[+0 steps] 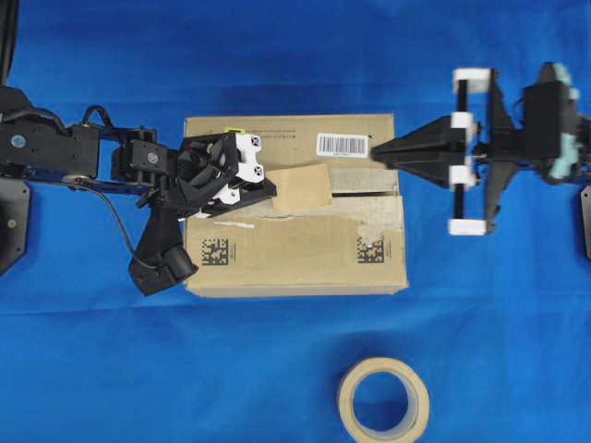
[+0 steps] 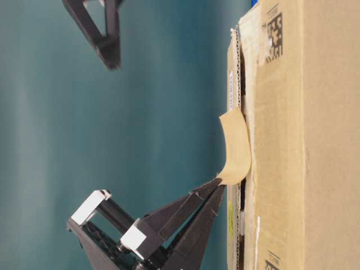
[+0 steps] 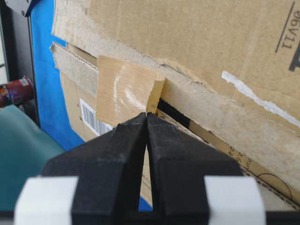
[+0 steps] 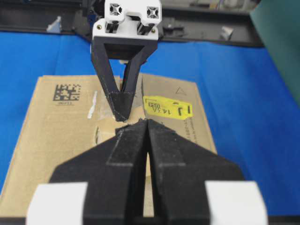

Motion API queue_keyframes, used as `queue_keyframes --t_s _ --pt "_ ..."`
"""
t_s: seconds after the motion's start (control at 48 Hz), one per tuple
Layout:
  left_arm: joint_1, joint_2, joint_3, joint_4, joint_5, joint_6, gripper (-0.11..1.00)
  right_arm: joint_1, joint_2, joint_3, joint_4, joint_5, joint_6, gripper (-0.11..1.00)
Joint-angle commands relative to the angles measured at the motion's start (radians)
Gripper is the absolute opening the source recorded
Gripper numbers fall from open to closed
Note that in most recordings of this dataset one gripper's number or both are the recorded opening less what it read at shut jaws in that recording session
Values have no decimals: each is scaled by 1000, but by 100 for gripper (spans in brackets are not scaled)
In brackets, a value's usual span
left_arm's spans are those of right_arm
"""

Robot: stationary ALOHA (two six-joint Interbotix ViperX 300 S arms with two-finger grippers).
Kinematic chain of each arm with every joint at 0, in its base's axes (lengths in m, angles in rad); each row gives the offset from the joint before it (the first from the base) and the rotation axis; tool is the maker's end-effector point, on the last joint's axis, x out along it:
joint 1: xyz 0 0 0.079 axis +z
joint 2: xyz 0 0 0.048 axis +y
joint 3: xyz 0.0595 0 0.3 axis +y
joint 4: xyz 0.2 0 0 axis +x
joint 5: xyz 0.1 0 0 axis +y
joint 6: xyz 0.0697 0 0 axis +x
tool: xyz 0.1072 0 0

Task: Apply tape along the seams of the closed cardboard box to seal it securely.
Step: 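Bring the right gripper in and press the tape onto the seam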

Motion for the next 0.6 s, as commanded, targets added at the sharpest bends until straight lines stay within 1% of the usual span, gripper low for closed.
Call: queue_keyframes --t_s 0.0,0.083,0.125,0.25,0.271,0.292,0.313,0.417,0.48,0.584 --pt "0 -6 -14 0 0 0 0 -2 48 -63 3 -9 11 1" --pt "0 -6 -14 0 0 -2 0 0 92 -95 3 -2 15 4" --pt "0 -8 -15 -2 0 0 0 0 112 -112 2 6 15 13" --pt "0 -8 -14 0 0 -2 0 2 160 -158 -5 43 9 50" --pt "0 -8 -12 0 0 -2 0 0 170 -167 -6 51 8 55" --pt "0 -8 -12 0 0 -2 0 2 176 -173 -8 55 8 57" --pt "0 -6 -14 0 0 -2 0 0 183 -178 -8 63 6 58" --pt "0 -8 -12 0 0 -2 0 0 213 -198 -9 94 6 48" --pt "0 -8 -14 0 0 -2 0 0 233 -206 -9 103 6 43" --pt "0 -6 -15 0 0 -2 0 2 270 -218 -9 110 8 43"
